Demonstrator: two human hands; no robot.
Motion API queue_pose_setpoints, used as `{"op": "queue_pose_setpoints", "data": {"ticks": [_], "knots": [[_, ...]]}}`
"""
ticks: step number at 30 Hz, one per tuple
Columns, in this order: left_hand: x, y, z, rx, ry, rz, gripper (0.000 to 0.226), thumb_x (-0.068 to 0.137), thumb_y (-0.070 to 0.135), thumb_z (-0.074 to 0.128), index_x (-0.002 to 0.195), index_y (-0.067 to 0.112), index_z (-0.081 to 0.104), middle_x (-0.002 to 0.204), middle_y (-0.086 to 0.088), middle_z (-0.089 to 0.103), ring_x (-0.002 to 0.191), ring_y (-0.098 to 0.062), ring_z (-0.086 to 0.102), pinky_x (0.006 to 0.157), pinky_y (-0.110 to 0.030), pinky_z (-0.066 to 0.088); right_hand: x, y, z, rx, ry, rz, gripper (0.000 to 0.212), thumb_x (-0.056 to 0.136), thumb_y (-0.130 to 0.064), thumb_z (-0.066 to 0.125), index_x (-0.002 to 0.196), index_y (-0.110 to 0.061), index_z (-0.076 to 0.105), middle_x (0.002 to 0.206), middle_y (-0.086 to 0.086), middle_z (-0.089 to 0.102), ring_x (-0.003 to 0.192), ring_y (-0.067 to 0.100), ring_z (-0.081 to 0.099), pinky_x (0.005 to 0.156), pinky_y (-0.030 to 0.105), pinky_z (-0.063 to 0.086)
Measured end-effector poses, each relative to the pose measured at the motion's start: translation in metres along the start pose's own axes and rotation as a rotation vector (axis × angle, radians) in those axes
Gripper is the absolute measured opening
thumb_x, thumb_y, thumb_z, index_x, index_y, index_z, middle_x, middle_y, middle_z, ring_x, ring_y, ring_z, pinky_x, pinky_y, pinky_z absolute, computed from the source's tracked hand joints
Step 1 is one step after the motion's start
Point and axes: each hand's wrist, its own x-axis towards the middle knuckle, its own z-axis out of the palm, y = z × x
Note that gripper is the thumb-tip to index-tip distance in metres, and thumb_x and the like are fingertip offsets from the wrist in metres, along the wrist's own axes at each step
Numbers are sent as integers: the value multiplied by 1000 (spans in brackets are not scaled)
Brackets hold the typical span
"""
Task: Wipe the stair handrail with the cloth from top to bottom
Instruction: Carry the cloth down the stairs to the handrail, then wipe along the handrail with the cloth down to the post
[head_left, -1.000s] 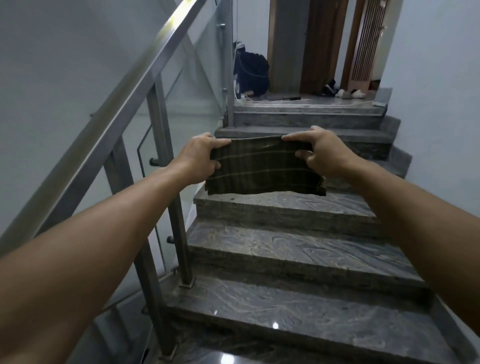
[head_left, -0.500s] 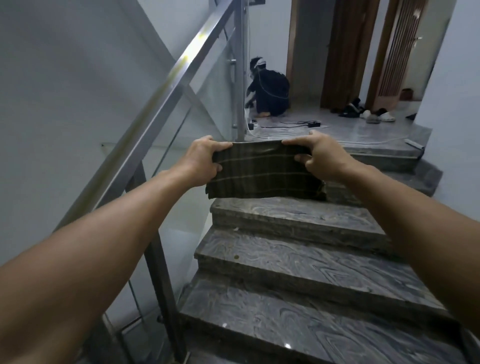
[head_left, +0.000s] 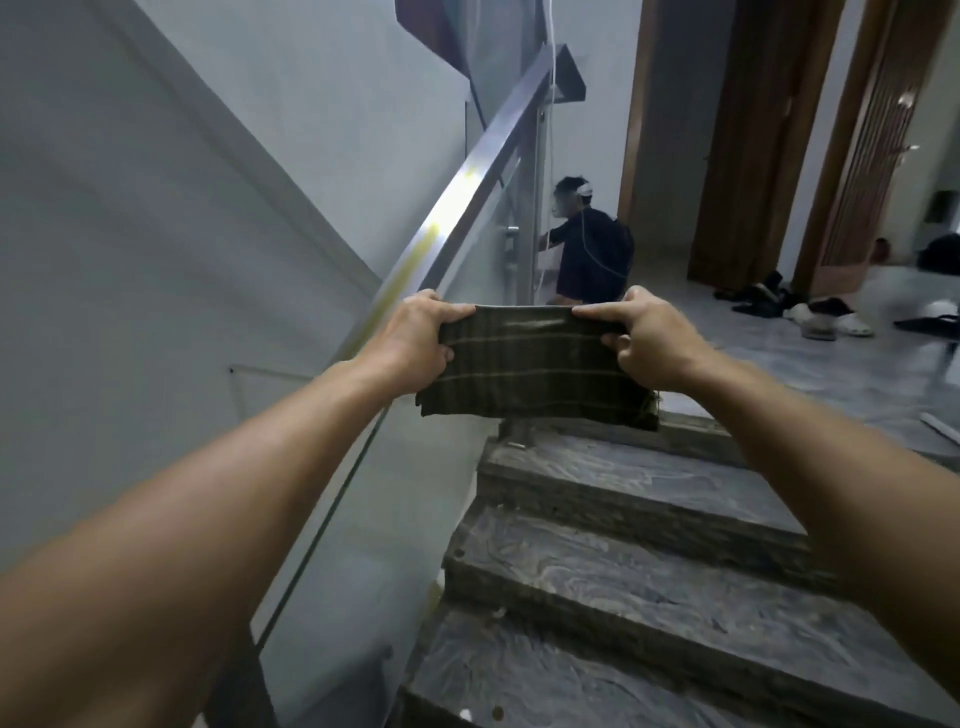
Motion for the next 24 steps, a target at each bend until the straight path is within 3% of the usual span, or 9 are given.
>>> {"op": "queue_pose_setpoints", "data": {"ticks": [8, 18, 21, 24], "knots": [[144, -24, -40, 89, 109, -87, 55, 84, -3, 59, 129, 27, 59, 107, -5, 53, 104, -26, 53, 97, -38, 47, 171, 0, -14, 39, -3, -52, 39, 91, -8, 53, 121, -30, 63, 101, -2, 45, 98, 21, 49, 93, 39, 48], [313, -43, -44, 211, 183, -175, 31, 83, 8, 63, 113, 14, 67, 105, -13, 48, 102, -36, 55, 94, -38, 46, 398, 22, -17, -62, 121, -169, 36, 89, -6, 54, 110, -31, 70, 99, 1, 46, 92, 21, 47, 87, 37, 47], [350, -46, -37, 200, 179, -222, 10, 81, 16, 67, 91, 15, 65, 101, -11, 45, 100, -36, 56, 92, -38, 47, 453, 28, -16, -70, 134, -160, 35, 86, -4, 56, 103, -29, 73, 100, 1, 47, 96, 23, 49, 88, 37, 45], [379, -49, -23, 214, 176, -259, 27, 79, 33, 70, 90, 9, 65, 99, -10, 45, 99, -37, 57, 94, -41, 48, 496, 32, -14, -99, 115, -175, 35, 82, -1, 56, 98, -26, 75, 102, 3, 49, 99, 25, 51, 91, 43, 45]]}}
